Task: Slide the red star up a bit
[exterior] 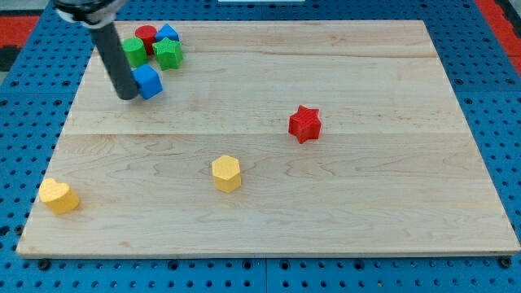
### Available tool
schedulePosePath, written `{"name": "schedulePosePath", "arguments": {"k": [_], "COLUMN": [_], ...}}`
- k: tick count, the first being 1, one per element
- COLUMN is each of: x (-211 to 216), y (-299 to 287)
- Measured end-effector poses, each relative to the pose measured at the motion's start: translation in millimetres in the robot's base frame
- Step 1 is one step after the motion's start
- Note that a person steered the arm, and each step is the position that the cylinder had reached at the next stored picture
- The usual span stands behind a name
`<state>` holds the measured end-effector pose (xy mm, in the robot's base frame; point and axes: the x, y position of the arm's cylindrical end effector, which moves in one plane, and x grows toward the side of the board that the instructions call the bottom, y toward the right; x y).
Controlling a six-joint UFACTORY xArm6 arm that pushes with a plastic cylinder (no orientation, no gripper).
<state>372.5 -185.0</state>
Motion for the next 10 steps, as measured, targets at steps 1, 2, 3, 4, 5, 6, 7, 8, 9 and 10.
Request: {"name": "schedulePosePath", "arguments": {"k": [1, 2, 3, 4, 5, 6, 7, 8, 9, 10], "x": [-18, -49, -49, -40, -50, 20, 82, 73, 40, 74], "y": [33, 42, 45, 148, 280, 359, 311, 181, 132, 180]}}
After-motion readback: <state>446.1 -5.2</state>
